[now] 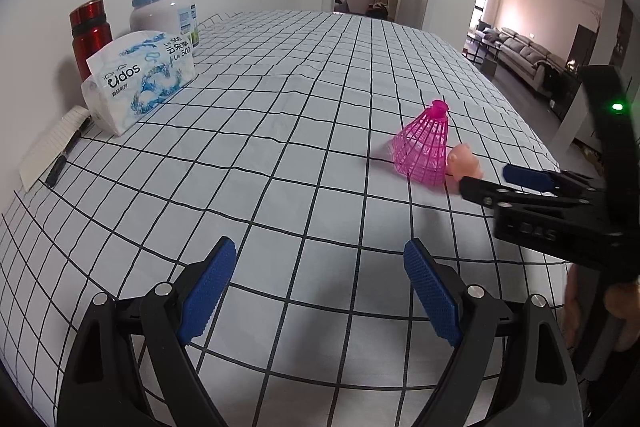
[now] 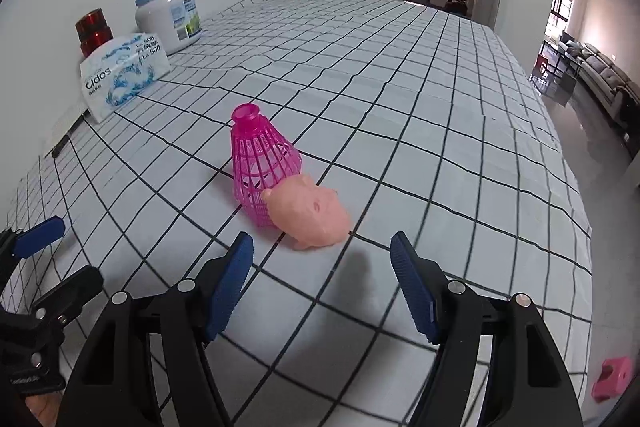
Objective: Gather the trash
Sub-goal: 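Grasp the pink pig toy with the right tool and lift it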
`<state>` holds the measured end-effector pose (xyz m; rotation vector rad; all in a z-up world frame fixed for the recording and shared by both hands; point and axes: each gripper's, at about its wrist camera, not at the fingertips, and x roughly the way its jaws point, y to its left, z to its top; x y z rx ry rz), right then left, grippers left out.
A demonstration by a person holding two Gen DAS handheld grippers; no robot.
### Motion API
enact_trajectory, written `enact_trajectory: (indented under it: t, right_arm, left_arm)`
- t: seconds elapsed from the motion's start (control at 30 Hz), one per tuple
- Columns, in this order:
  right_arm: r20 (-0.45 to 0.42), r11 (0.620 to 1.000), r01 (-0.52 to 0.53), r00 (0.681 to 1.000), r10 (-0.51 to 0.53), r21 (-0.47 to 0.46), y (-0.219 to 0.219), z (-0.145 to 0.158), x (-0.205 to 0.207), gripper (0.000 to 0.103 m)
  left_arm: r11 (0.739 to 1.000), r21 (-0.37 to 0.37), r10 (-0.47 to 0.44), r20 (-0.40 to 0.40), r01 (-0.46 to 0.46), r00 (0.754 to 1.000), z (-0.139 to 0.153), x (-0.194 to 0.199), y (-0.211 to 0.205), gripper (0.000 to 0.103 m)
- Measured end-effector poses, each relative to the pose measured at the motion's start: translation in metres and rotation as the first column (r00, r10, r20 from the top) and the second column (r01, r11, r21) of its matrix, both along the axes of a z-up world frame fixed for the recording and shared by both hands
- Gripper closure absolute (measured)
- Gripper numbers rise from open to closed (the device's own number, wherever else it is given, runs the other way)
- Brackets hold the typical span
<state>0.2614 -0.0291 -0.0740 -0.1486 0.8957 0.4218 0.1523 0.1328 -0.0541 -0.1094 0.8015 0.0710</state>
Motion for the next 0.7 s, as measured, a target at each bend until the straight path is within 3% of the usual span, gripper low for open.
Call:
enact_trajectory:
  t: [0.23,0.47,0.7]
  right_arm:
    - [-0.023,1.0,-0.001,1.0,0.002,0.017,0.008,-0.009,0.013,0.035]
    - [-0.038,0.999,-0.011,0.999,0.013,0.036,0.01,-0.011,0.017,0.058]
    - [-0.024,0.997,-0.007,1.0,0.009,0.072,0.003,-0.007,0.009,0.058]
  left_arm:
    - [1.0,-0.015,-0.006,-0.012,0.006,1.0,-0.003,0.002,0.002,0.019]
    - [1.0,-0.012,-0.008,-0.013,0.008,1.0,-0.004,0.002,0.002,0.019]
    - [1.0,0.0,-0.002,-0.01,0.002,1.0,-0.006,0.002,0.001,0.019]
